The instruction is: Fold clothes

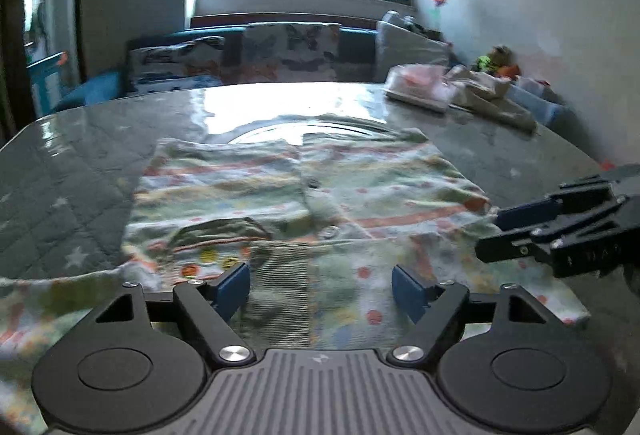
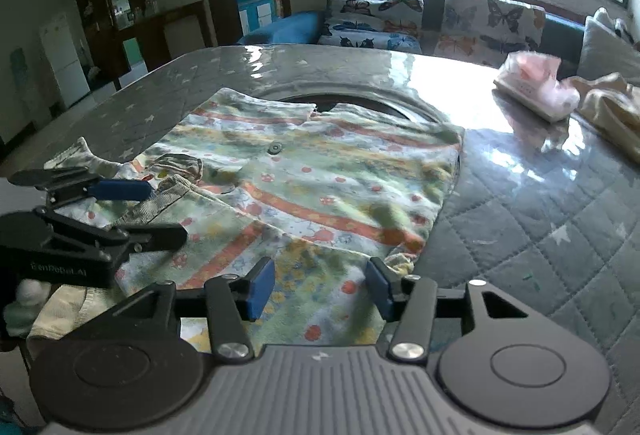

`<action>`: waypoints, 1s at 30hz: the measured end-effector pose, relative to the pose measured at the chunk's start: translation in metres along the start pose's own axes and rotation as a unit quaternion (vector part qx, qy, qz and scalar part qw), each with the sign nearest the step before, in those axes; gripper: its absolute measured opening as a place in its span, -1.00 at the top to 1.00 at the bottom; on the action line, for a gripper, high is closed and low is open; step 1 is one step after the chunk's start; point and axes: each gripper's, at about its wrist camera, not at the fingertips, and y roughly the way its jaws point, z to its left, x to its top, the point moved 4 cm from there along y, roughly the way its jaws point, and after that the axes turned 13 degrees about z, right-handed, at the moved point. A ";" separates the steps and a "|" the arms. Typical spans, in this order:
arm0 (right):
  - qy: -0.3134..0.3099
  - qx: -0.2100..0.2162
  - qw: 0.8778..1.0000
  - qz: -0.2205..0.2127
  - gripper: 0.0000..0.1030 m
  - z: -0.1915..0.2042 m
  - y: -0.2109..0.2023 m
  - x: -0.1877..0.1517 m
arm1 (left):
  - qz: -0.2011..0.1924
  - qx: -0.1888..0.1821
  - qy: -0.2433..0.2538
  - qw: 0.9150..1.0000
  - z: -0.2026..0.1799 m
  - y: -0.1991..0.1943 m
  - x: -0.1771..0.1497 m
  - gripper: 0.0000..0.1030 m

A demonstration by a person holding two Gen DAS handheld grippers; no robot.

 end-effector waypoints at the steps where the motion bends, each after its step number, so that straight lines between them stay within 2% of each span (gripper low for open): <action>1: -0.006 -0.003 1.000 -0.003 -0.02 0.003 -0.001 0.001 | -0.003 0.001 -0.008 1.000 0.004 -0.003 0.000 -0.57; 8: -0.050 0.013 0.999 -0.011 -0.11 0.037 0.007 0.011 | 0.007 0.034 -0.033 0.999 0.025 -0.014 -0.015 -0.57; 13: -0.106 0.013 0.994 -0.006 -0.21 0.070 0.021 0.013 | -0.007 0.048 -0.089 0.995 0.054 -0.038 -0.025 -0.59; 17: -0.134 -0.002 0.991 -0.015 -0.23 0.084 0.021 0.013 | -0.023 0.081 -0.136 0.987 0.086 -0.057 -0.028 -0.62; 19: -0.135 0.004 0.991 -0.016 -0.31 0.086 0.019 0.013 | -0.030 0.107 -0.166 0.980 0.106 -0.064 -0.031 -0.64; 24: -0.135 0.006 0.991 -0.018 -0.31 0.086 0.017 0.013 | -0.043 0.171 -0.234 0.956 0.158 -0.079 -0.037 -0.64; 30: -0.130 0.011 0.991 -0.032 -0.31 0.086 0.004 0.013 | -0.054 0.250 -0.273 0.927 0.209 -0.090 -0.041 -0.61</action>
